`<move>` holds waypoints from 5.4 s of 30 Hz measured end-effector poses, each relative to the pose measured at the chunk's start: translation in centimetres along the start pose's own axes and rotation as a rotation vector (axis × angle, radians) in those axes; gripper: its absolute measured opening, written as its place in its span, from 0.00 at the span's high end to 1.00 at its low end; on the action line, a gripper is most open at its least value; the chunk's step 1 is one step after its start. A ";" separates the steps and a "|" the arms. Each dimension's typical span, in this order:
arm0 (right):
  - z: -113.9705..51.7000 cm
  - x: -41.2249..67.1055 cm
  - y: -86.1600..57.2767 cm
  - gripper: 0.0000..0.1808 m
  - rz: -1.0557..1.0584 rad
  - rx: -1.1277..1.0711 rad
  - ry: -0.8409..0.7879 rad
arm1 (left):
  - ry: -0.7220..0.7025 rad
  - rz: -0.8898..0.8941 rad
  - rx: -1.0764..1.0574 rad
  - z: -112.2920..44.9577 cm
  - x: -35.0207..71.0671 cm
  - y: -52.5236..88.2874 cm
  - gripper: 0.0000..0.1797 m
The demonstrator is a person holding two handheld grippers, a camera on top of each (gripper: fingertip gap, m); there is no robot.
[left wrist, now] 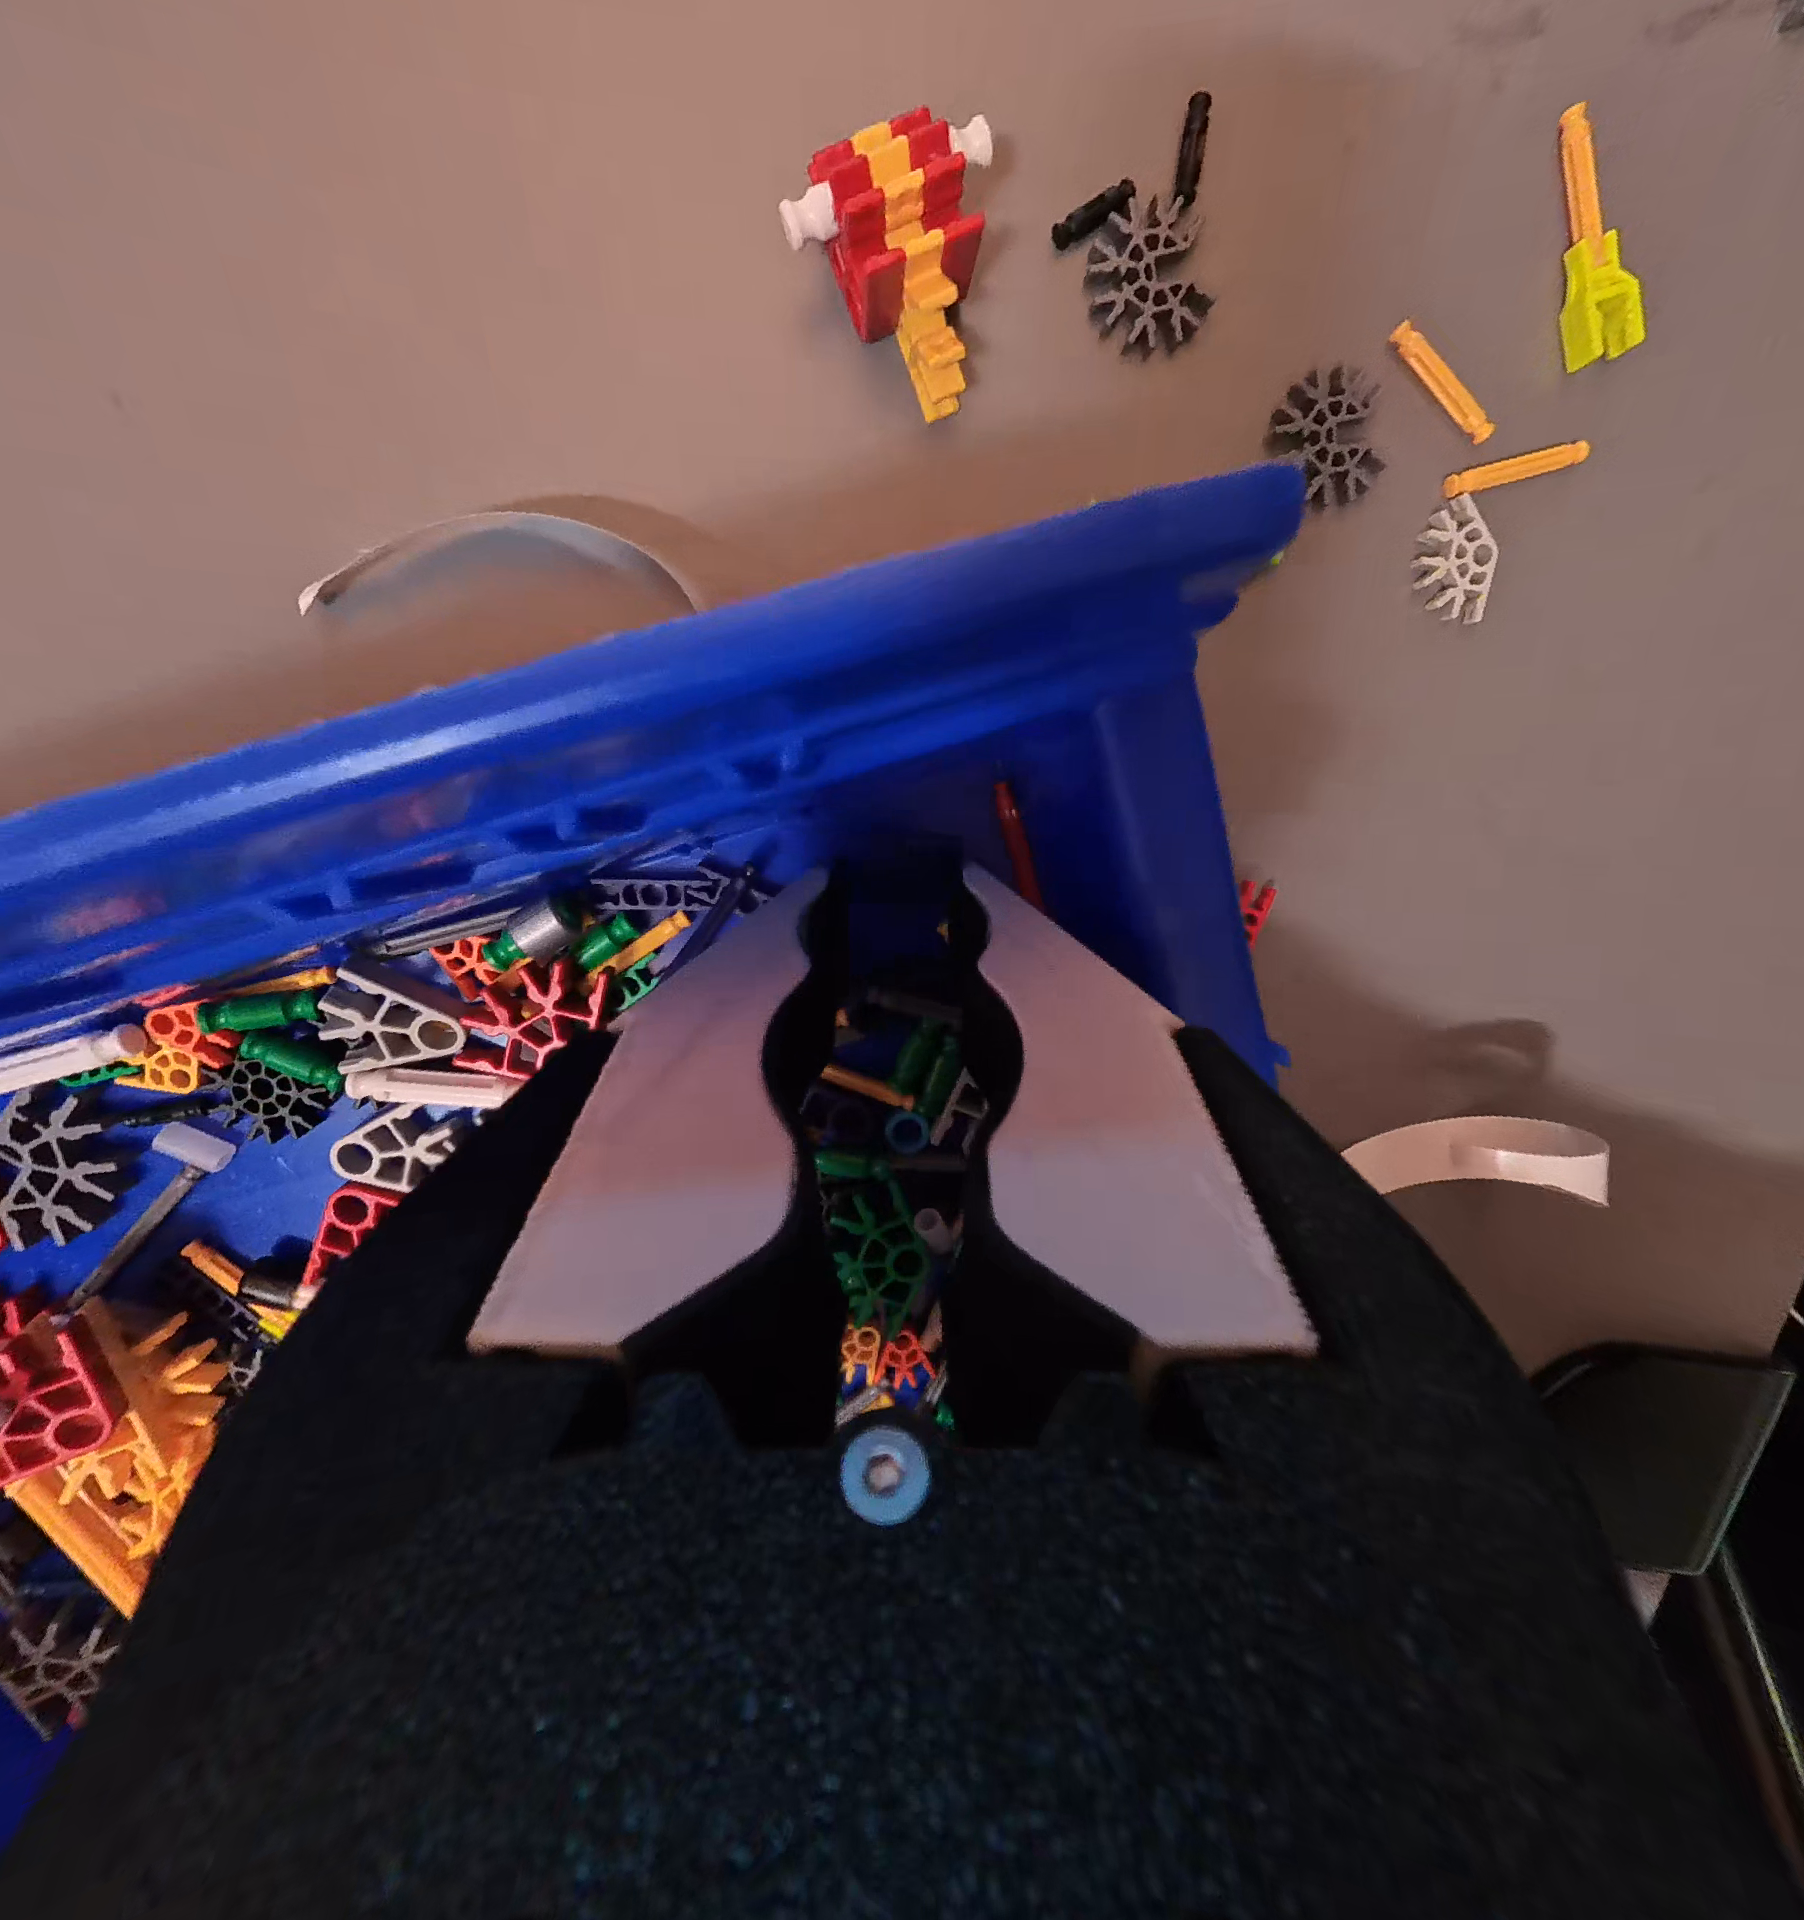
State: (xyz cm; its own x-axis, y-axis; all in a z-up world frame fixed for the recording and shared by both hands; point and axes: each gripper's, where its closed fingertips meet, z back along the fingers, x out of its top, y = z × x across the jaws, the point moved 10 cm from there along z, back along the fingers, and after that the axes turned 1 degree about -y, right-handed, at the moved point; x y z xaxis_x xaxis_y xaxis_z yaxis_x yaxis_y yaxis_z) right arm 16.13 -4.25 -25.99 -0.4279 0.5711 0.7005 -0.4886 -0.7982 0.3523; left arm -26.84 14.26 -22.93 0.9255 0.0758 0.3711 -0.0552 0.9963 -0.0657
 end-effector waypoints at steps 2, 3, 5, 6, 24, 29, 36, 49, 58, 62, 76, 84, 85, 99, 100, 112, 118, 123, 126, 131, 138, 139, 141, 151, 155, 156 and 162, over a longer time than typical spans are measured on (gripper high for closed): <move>0.0 0.0 0.1 0.93 0.002 -0.001 0.000 | 0.000 -0.002 0.009 0.1 0.0 0.0 0.93; 0.0 0.0 0.1 0.93 0.002 -0.002 -0.002 | -0.006 -0.005 0.026 0.3 0.0 0.1 0.95; 0.0 0.0 0.1 0.93 0.001 -0.003 -0.007 | 0.001 -0.004 0.057 0.6 -0.1 0.3 0.99; 0.0 0.0 0.1 0.93 0.002 -0.003 -0.007 | -0.009 0.002 0.049 0.8 -0.1 0.4 1.00; -0.1 0.1 0.3 0.93 0.005 -0.003 -0.015 | 0.011 0.027 -0.017 -0.2 0.4 -0.2 0.93; -0.1 0.1 0.4 0.93 0.007 -0.004 -0.021 | 0.020 0.045 0.082 0.2 -0.2 0.5 0.99; -0.2 0.1 0.3 0.93 0.001 0.004 -0.024 | 0.019 0.067 0.069 0.2 0.3 -0.3 0.91; -0.2 0.2 0.3 0.93 0.002 0.012 -0.026 | 0.033 0.139 0.137 -0.2 0.3 -0.2 0.92; -0.1 0.2 0.3 0.93 0.005 0.013 -0.034 | 0.046 0.122 0.148 0.2 -0.1 -0.5 0.95; 0.0 0.2 0.3 0.93 0.005 0.017 -0.036 | 0.007 0.108 0.159 0.9 -0.2 -0.7 0.96; 0.3 0.2 0.4 0.91 0.023 -0.009 -0.071 | -0.160 -0.035 0.306 8.4 6.3 -5.8 0.96; 0.9 0.1 1.0 0.90 0.056 -0.050 -0.124 | -0.319 -0.223 0.082 2.8 16.2 -12.6 0.96; 0.9 0.1 1.2 0.90 0.057 -0.053 -0.130 | -0.349 -0.225 0.024 1.4 17.4 -13.5 0.96; 2.5 -1.3 2.5 0.90 0.058 -0.139 -0.115 | -0.349 -0.225 -0.085 -12.4 24.7 -19.1 0.95; 2.5 -1.4 2.5 0.90 0.059 -0.141 -0.111 | -0.342 -0.225 -0.074 -12.6 24.8 -19.2 0.95; 2.2 -1.2 2.5 0.90 0.095 -0.159 -0.079 | -0.435 -0.140 -0.024 -11.0 23.6 -18.7 0.87; 0.6 -0.1 3.1 0.84 0.161 -0.176 -0.031 | -0.447 -0.067 0.015 -9.4 21.6 -17.8 0.87; -1.2 0.1 3.6 0.86 0.224 -0.207 0.033 | -0.448 -0.020 0.048 -8.8 20.2 -17.4 0.87; -1.7 0.1 3.7 0.89 0.236 -0.205 0.043 | -0.452 0.004 0.069 -8.5 19.5 -17.3 0.87; -1.7 0.3 3.3 0.96 0.238 -0.210 0.047 | -0.467 0.050 0.083 -8.2 18.8 -17.1 0.87; -1.4 0.4 2.9 0.98 0.241 -0.205 0.043 | -0.463 0.077 0.100 -8.0 18.2 -16.8 0.87; -1.3 0.4 2.9 0.98 0.237 -0.201 0.038 | -0.463 0.081 0.102 -8.0 18.2 -16.7 0.87; -1.0 0.5 2.7 0.98 0.239 -0.205 0.031 | -0.461 0.086 0.106 -8.0 18.1 -16.6 0.87; -1.2 0.8 2.1 0.97 0.289 -0.186 0.044 | -0.449 0.091 0.108 -8.4 18.3 -16.4 0.86; -1.2 0.8 2.0 0.89 0.284 -0.183 0.064 | -0.442 0.094 0.107 -8.5 18.3 -16.4 0.86; -1.2 0.9 2.0 0.89 0.284 -0.183 0.065 | -0.443 0.096 0.105 -8.5 18.4 -16.4 0.86; -2.2 1.4 2.5 0.90 0.299 -0.200 0.070 | -0.439 0.100 0.103 -8.7 18.5 -16.3 0.86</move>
State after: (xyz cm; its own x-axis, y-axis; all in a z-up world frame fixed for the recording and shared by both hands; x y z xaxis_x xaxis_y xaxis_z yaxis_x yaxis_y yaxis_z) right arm 12.64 -5.01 -25.54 -0.6219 0.3355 0.7076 -0.4701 -0.8826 0.0054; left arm -5.56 -0.93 -23.03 0.6684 0.1592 0.7265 -0.1934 0.9804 -0.0369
